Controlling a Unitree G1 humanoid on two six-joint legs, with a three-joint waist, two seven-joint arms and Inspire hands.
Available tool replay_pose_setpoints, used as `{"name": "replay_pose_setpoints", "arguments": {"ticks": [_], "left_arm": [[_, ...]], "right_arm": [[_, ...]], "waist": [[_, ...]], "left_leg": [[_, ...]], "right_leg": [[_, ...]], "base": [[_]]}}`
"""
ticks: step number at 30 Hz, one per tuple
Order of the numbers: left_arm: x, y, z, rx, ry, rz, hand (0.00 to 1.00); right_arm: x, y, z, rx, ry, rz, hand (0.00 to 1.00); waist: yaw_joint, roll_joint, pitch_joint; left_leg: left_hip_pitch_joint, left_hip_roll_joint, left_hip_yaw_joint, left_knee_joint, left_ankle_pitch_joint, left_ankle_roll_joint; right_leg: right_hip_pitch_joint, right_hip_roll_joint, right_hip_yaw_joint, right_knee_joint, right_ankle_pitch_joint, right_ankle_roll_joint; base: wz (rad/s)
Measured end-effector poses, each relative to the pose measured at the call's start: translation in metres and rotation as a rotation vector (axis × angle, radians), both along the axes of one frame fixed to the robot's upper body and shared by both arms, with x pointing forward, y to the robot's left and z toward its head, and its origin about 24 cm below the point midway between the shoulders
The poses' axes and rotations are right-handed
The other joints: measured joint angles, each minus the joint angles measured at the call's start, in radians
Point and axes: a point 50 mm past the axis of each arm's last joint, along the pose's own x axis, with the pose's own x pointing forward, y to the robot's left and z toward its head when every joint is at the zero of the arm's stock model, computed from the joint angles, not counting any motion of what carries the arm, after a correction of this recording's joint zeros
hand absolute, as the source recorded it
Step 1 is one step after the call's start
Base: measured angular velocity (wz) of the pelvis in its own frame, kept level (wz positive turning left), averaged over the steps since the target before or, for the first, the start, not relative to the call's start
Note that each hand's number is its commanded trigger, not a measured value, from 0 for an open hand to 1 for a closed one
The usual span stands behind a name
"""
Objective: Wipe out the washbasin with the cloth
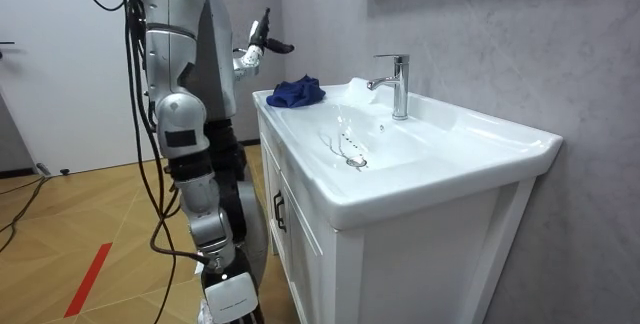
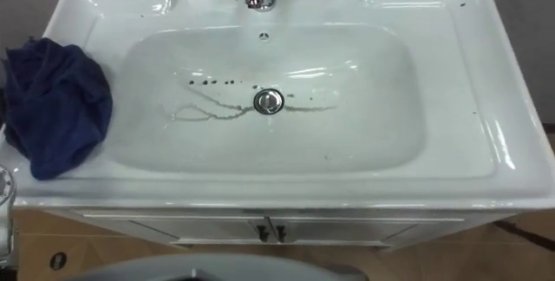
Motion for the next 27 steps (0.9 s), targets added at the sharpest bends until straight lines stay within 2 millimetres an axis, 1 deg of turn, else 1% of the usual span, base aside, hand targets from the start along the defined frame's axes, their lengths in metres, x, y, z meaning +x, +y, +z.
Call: {"name": "replay_pose_setpoints", "arguments": {"ticks": [3, 6, 9, 12, 13, 16, 17, 21, 24, 27], "left_arm": [[0.003, -0.005, -0.008, -0.005, 0.049, -0.032, 0.00], [0.005, -0.009, -0.018, -0.012, 0.097, -0.051, 0.00], [0.007, -0.016, -0.022, -0.005, 0.127, -0.079, 0.00], [0.010, -0.023, -0.026, -0.009, 0.146, -0.104, 0.00], [0.010, -0.024, -0.027, -0.006, 0.156, -0.113, 0.00], [0.011, -0.027, -0.028, 0.001, 0.163, -0.122, 0.00], [0.011, -0.028, -0.029, 0.009, 0.169, -0.124, 0.00], [0.011, -0.030, -0.037, 0.014, 0.213, -0.130, 0.00], [0.011, -0.033, -0.039, 0.014, 0.227, -0.141, 0.00], [0.012, -0.036, -0.039, 0.049, 0.246, -0.156, 0.00]], "right_arm": [[0.004, 0.000, 0.000, 0.002, -0.003, 0.008, 0.00], [0.012, 0.000, 0.000, -0.001, -0.017, 0.038, 0.00], [0.013, 0.000, 0.000, -0.001, -0.018, 0.033, 0.00], [0.015, 0.000, 0.000, -0.001, -0.016, 0.029, 0.00], [0.019, 0.000, 0.000, -0.001, -0.024, 0.031, 0.00], [0.024, 0.000, 0.000, -0.002, -0.035, 0.035, 0.00], [0.025, 0.000, -0.001, -0.001, -0.037, 0.036, 0.00], [0.026, 0.001, -0.001, 0.000, -0.040, 0.036, 0.00], [0.026, 0.001, -0.001, -0.002, -0.041, 0.036, 0.00], [0.027, 0.001, -0.001, -0.006, -0.042, 0.036, 0.00]], "waist": [[-0.007, 0.000, -0.0001], [-0.027, -0.003, -0.0035], [-0.035, -0.007, -0.0031], [-0.035, -0.010, -0.0030], [-0.035, -0.011, -0.0028], [-0.035, -0.016, -0.0011], [-0.036, -0.018, 0.0006], [-0.038, -0.022, 0.0002], [-0.038, -0.024, -0.0008], [-0.040, -0.023, -0.0011]], "left_leg": [[0.000, 0.001, 0.000, 0.000, 0.000, 0.000], [0.001, 0.001, 0.000, 0.000, 0.000, 0.000], [0.002, 0.002, 0.001, 0.000, 0.000, 0.000], [0.004, 0.003, 0.002, 0.000, 0.000, 0.000], [0.005, 0.003, 0.002, 0.000, 0.000, 0.000], [0.000, 0.004, 0.003, 0.000, 0.000, 0.000], [-0.001, 0.004, 0.003, 0.000, 0.000, 0.000], [-0.001, 0.003, 0.002, 0.000, 0.000, 0.000], [-0.001, 0.004, 0.002, 0.000, 0.000, 0.000], [0.000, 0.004, 0.006, 0.000, 0.000, 0.000]], "right_leg": [[0.000, 0.001, 0.003, 0.000, 0.000, 0.000], [0.001, 0.002, 0.006, 0.002, 0.000, 0.000], [0.001, 0.002, 0.009, 0.005, 0.000, 0.000], [-0.002, 0.003, 0.015, 0.009, 0.000, 0.000], [-0.004, 0.004, 0.018, 0.012, 0.000, 0.000], [-0.022, 0.005, 0.020, 0.018, 0.000, 0.000], [-0.023, 0.005, 0.020, 0.018, 0.000, 0.000], [-0.023, 0.004, 0.020, 0.017, 0.000, -0.001], [-0.023, 0.005, 0.019, 0.017, 0.000, -0.001], [-0.022, 0.005, 0.018, 0.017, 0.000, -0.001]], "base": [[0.00], [-0.01], [-0.03], [-0.06], [-0.11], [-0.08], [0.00], [0.00], [0.00], [0.00]]}}
